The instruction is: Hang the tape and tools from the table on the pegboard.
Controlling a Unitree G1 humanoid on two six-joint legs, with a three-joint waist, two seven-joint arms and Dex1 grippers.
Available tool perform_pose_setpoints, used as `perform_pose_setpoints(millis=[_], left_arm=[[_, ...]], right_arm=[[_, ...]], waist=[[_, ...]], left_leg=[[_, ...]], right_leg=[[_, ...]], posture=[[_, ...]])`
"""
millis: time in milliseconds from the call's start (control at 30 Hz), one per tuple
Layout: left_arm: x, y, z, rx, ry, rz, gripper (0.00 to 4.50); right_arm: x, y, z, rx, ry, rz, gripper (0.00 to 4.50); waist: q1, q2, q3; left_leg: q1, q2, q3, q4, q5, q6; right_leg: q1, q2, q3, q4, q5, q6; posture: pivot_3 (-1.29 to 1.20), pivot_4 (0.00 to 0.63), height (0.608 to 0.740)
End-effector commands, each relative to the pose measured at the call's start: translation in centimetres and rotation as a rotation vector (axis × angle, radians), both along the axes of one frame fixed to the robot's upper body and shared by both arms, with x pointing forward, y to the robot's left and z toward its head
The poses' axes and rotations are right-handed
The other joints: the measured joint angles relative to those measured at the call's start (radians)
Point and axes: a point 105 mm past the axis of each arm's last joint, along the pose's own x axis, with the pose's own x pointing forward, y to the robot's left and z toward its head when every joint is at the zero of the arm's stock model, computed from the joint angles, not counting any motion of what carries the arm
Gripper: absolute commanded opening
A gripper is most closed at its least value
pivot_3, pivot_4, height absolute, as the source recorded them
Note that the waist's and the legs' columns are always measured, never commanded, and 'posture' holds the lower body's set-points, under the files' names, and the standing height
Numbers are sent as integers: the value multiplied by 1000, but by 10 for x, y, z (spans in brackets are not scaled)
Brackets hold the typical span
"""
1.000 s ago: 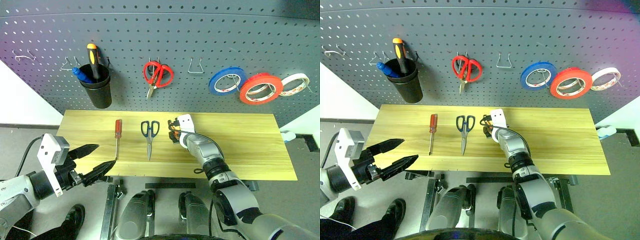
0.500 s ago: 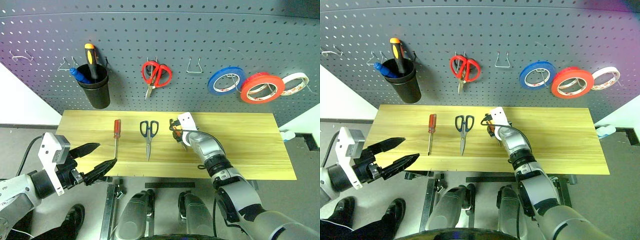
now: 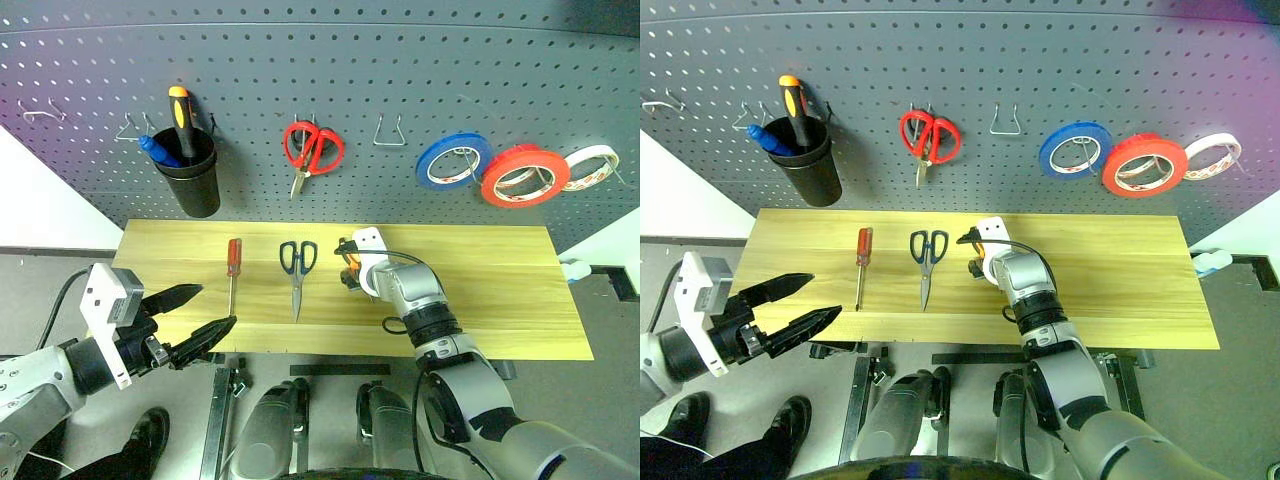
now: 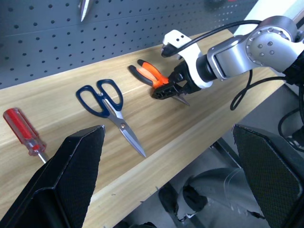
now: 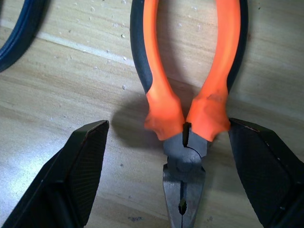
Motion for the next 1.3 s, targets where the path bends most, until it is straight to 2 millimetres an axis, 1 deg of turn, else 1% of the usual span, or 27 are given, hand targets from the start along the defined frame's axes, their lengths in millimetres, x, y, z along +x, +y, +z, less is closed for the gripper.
perform_pose_setpoints(millis=[33, 167, 300, 500, 600, 733, 767, 933, 1167, 1300], left_arm=[[-1, -5, 3, -5, -18, -14, 4500], [-1, -6, 4, -9, -25, -14, 4500], [0, -6, 5, -7, -27, -16, 4500], [-2, -6, 5, -6, -26, -14, 4500], [-2, -6, 5, 0, -26, -13, 4500], [-3, -5, 6, -1, -26, -12, 4500], [-3, -5, 6, -2, -26, -13, 4500], [-5, -6, 4, -3, -19, -15, 4500], [-6, -6, 3, -9, -9, -16, 4500], [-5, -5, 2, -10, -10, -16, 4500]], right_arm=[[11, 3, 18, 15, -65, 3, 4083], [15, -2, 21, -13, -89, -3, 4083], [16, 1, 22, 2, -87, 10, 4083], [16, 1, 18, -7, -83, 18, 4083], [16, 1, 17, -11, -83, 22, 3546], [16, -4, 13, -32, -70, 16, 2230], [16, -4, 13, -41, -71, 22, 2076], [16, -7, 11, -74, -71, 36, 2044], [15, -8, 11, -64, -67, 43, 2038], [12, 0, 15, 38, -55, 87, 2037]], waist=[[0, 0, 0], [0, 0, 0], [0, 0, 0], [0, 0, 0], [0, 0, 1], [0, 0, 1], [0, 0, 1], [0, 0, 1], [0, 0, 1], [1, 0, 1]], left_leg=[[0, 0, 0, 0, 0, 0], [0, 0, 0, 0, 2, -2], [0, 0, 0, 0, 3, -4], [0, 0, 0, 0, 4, -2], [0, 0, 0, 0, 4, -2], [0, 0, 0, 0, 4, -2], [0, 0, 0, 0, 4, -2], [0, 0, 0, 0, 4, -1], [0, 0, 0, 0, 3, -1], [0, 0, 0, 0, 3, -1]], right_leg=[[0, 0, 0, 0, 0, 0], [0, 0, 0, 0, 0, 1], [0, 0, 0, 0, 1, 1], [0, 0, 0, 0, 1, 2], [0, 0, 0, 0, 1, 2], [0, 0, 0, 0, 1, 2], [0, 0, 0, 0, 1, 2], [0, 0, 0, 0, 1, 1], [0, 0, 0, 0, 0, 1], [0, 0, 0, 0, 0, 1]], posture=[[277, 252, 740], [278, 247, 740], [279, 244, 740], [283, 244, 740], [284, 245, 740], [287, 244, 740], [286, 247, 740], [285, 249, 740], [281, 251, 740], [277, 248, 740]])
